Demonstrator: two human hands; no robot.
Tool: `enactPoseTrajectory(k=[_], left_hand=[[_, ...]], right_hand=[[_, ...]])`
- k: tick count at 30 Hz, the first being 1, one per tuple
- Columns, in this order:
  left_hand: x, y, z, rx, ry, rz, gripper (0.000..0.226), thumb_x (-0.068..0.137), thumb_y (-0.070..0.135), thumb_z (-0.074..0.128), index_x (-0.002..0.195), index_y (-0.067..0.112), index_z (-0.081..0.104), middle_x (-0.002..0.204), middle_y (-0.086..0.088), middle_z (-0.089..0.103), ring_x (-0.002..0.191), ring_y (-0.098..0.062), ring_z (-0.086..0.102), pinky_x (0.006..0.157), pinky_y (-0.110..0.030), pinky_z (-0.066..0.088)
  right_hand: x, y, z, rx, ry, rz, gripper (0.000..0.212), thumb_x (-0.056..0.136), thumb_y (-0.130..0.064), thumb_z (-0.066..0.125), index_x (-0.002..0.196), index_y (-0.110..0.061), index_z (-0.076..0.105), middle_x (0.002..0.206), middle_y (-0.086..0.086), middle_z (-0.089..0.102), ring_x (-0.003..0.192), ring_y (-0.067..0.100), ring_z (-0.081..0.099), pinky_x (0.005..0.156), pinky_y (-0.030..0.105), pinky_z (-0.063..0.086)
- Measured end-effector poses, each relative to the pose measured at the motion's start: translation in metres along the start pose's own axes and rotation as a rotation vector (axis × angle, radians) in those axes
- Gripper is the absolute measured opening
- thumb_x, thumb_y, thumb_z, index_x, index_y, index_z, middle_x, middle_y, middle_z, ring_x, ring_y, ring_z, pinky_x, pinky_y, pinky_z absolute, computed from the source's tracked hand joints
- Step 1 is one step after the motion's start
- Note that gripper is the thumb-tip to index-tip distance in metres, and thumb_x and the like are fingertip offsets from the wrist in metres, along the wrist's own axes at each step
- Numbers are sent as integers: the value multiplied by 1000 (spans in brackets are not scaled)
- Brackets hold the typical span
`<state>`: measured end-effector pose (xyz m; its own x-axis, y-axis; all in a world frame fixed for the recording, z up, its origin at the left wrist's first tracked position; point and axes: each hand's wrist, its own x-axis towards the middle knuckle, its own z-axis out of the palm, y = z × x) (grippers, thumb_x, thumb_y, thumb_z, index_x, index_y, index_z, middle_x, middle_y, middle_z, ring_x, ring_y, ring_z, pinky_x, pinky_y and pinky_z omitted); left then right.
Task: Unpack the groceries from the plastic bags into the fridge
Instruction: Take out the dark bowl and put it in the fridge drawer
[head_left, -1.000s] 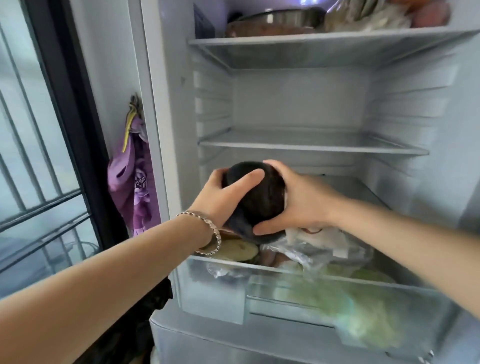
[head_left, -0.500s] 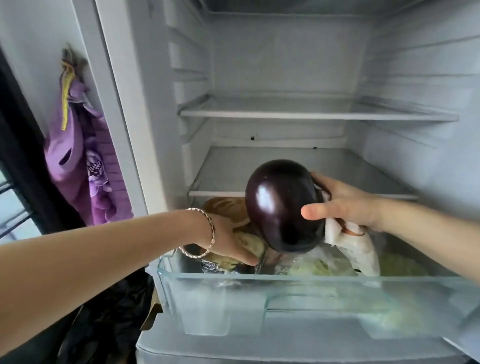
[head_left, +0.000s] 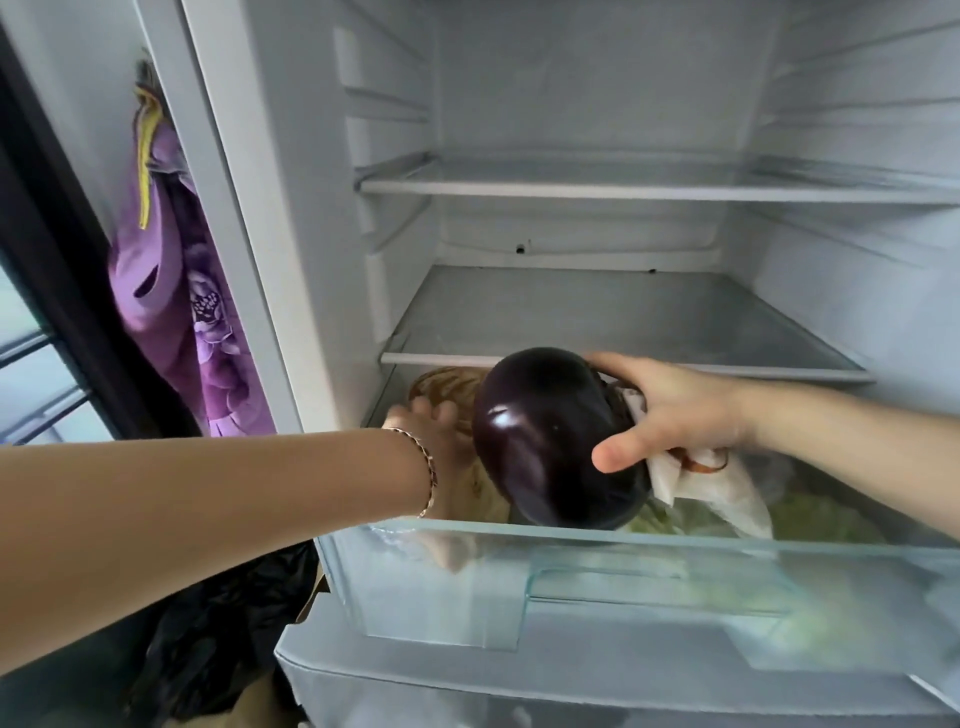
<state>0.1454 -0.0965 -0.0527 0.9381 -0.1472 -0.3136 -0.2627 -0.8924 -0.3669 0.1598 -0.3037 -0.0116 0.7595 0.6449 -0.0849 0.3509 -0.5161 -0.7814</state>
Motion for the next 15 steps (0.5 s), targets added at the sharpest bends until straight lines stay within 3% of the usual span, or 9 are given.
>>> enactPoseTrajectory(k=[3, 6, 8, 11, 15], left_hand=[[1, 2, 3, 63, 51, -16, 74, 88, 32, 52, 150, 21, 13, 147, -11, 17, 130, -32, 25, 99, -35, 34], [4, -5, 9, 30, 61, -36, 74, 88, 30, 52, 149, 22, 13, 147, -10, 16, 132, -31, 23, 103, -34, 34], [1, -12, 8, 0, 70, 2, 78, 86, 35, 56, 149, 24, 11, 147, -9, 15, 134, -30, 21, 108, -35, 33], [-3, -26, 2, -93, 27, 69, 99, 71, 50, 72, 148, 27, 13, 145, -5, 20, 133, -27, 27, 111, -34, 31], [1, -33, 6, -86, 48, 122, 110, 56, 57, 79, 145, 30, 21, 142, -2, 31, 128, -25, 36, 108, -32, 35]], right_hand=[[9, -2, 0, -87, -33, -13, 77, 33, -51, 77, 105, -49, 47, 103, -34, 58, 96, -20, 55, 79, 2, 42], [18, -8, 0, -215, -83, -7, 96, 34, -50, 82, 120, -48, 39, 108, -36, 52, 99, -18, 53, 83, 0, 38], [24, -9, 2, -330, -87, -12, 114, 33, -53, 83, 135, -43, 33, 119, -34, 49, 113, -10, 48, 97, 9, 37], [28, -5, 6, -410, -104, -18, 119, 32, -60, 81, 138, -42, 31, 130, -29, 47, 123, -4, 45, 107, 25, 37], [28, -7, 6, -522, -132, 28, 119, 42, -55, 87, 142, -48, 21, 136, -29, 42, 128, 1, 41, 106, 21, 34]])
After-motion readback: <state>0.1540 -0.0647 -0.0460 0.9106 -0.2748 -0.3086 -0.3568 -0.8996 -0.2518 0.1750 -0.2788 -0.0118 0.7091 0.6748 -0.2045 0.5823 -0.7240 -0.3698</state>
